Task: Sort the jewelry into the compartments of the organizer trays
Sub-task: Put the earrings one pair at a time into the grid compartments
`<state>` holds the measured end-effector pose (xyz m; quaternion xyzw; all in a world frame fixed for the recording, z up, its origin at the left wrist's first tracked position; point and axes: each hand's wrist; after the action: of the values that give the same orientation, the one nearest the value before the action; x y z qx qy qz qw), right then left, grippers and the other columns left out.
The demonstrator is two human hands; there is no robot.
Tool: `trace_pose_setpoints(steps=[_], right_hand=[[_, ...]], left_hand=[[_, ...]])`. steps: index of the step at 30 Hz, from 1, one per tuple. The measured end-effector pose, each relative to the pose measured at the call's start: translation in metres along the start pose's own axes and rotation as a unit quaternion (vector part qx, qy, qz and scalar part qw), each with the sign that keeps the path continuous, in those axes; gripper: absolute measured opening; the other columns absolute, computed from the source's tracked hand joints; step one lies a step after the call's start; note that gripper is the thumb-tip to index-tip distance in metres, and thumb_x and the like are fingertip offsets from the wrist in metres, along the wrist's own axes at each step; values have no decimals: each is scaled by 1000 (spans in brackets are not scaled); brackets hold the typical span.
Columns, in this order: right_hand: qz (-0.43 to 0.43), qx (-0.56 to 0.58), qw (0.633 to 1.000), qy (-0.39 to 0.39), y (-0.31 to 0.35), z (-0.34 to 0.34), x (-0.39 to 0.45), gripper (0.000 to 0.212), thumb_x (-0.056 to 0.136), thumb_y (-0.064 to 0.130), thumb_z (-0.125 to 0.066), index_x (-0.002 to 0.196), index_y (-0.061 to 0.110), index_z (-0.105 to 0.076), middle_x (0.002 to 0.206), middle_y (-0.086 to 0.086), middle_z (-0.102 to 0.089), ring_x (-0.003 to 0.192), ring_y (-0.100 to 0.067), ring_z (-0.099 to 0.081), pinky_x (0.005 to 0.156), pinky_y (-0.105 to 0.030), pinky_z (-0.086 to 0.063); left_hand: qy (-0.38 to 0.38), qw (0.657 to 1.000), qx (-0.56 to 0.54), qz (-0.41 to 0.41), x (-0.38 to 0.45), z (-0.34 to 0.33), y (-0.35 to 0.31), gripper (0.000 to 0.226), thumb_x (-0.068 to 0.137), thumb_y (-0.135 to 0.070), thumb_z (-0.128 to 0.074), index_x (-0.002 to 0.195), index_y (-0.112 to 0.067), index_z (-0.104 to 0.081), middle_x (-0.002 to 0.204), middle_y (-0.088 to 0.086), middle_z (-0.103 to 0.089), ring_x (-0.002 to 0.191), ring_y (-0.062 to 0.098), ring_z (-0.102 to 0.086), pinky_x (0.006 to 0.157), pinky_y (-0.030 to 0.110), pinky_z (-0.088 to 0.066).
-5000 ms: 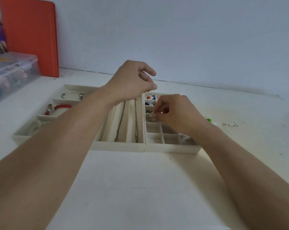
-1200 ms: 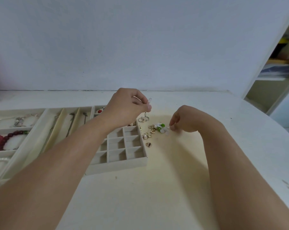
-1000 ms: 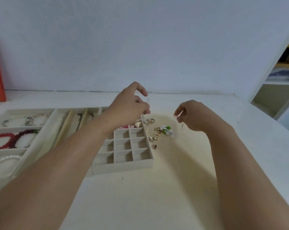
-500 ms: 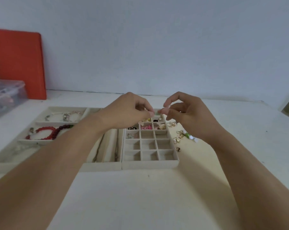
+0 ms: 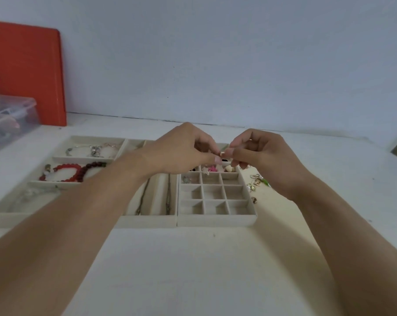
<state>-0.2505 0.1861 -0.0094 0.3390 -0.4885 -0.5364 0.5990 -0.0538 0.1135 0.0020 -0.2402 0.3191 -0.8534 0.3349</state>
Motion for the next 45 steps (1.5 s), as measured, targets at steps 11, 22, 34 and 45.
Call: trace_pose_setpoints(steps=[11, 22, 34, 45], right_hand=[[22, -138, 990, -1, -5, -9, -3, 12, 79, 29, -83, 84, 22, -76, 77, 5, -77, 74, -19, -71, 70, -31, -53], [54, -224, 973, 2, -17, -16, -1, 14, 82, 30, -81, 79, 21, -70, 75, 9, -73, 60, 2, -58, 60, -13, -46], [58, -272, 961, 13, -26, -20, 3, 7, 86, 22, -79, 87, 29, -80, 66, 24, -68, 61, 3, -58, 59, -9, -41], [79, -375, 923, 26, -34, -26, 13, 13, 85, 22, -78, 92, 33, -81, 74, 18, -61, 70, 3, -55, 63, -7, -37]], left_hand=[[15, 999, 17, 31, 2, -1, 11, 4, 88, -25, -75, 87, -23, -78, 66, -8, -67, 62, 9, -51, 67, 28, -42], [32, 999, 31, 31, 4, -4, 17, 2, 86, -26, -78, 85, -25, -78, 60, -11, -59, 54, 2, -45, 59, 18, -37], [35, 994, 89, 61, 4, -5, 22, 4, 86, -25, -77, 82, -26, -77, 54, -15, -54, 46, -2, -49, 47, 9, -34], [6, 989, 135, 55, 1, -5, 18, 5, 87, -27, -75, 84, -30, -77, 68, -11, -57, 60, 4, -48, 55, 18, -36]])
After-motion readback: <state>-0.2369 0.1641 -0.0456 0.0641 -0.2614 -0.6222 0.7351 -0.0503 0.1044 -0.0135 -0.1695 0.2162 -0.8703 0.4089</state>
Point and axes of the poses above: each hand's wrist, its own x-axis towards the middle knuckle, its own z-axis out of the back of the hand, y = z × x
